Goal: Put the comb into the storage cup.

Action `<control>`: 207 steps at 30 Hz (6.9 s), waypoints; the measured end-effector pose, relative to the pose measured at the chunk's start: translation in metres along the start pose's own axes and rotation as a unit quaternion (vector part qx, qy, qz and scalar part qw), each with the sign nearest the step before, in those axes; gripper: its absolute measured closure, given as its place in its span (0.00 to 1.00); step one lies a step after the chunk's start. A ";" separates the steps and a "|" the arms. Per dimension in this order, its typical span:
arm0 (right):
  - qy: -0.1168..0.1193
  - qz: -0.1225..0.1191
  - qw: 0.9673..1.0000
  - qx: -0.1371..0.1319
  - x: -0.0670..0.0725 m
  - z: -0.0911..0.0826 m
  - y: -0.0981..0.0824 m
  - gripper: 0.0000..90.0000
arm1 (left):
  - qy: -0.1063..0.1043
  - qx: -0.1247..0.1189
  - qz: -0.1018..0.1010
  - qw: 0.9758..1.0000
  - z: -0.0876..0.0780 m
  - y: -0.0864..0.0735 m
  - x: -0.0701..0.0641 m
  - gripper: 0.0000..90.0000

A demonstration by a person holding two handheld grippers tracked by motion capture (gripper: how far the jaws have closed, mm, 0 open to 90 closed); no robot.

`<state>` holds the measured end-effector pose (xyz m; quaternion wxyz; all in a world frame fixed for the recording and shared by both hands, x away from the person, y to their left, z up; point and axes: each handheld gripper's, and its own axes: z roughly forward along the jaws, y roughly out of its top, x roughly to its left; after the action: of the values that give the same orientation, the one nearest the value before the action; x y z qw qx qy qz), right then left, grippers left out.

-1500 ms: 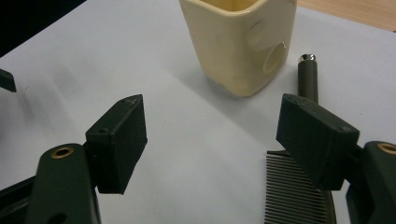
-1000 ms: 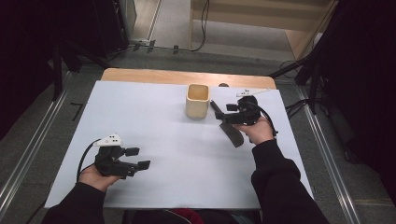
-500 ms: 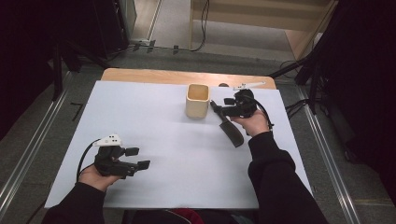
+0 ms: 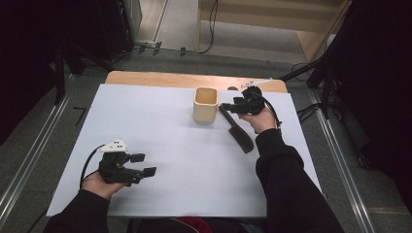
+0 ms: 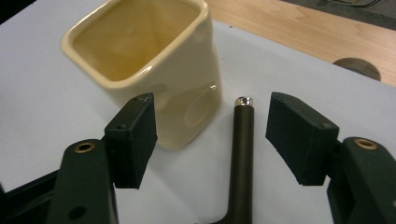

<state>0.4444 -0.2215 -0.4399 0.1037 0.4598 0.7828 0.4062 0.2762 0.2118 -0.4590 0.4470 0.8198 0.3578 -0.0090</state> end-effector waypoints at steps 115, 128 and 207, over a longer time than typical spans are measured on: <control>-0.062 0.046 0.992 0.100 -0.039 0.032 -0.049 0.97 | -0.003 -0.004 0.005 1.000 0.000 0.001 -0.002 0.25; -0.042 0.033 0.993 0.108 -0.031 0.020 -0.062 0.97 | -0.003 -0.006 0.006 1.000 -0.001 0.001 -0.002 0.25; 0.053 -0.001 0.998 0.024 0.058 -0.076 -0.113 0.51 | -0.006 -0.008 0.010 1.000 -0.002 0.002 -0.004 0.25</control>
<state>0.2998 -0.2439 -0.4613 0.0510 0.4391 0.7974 0.4107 0.2740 0.2104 -0.4557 0.4559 0.8195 0.3472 -0.0071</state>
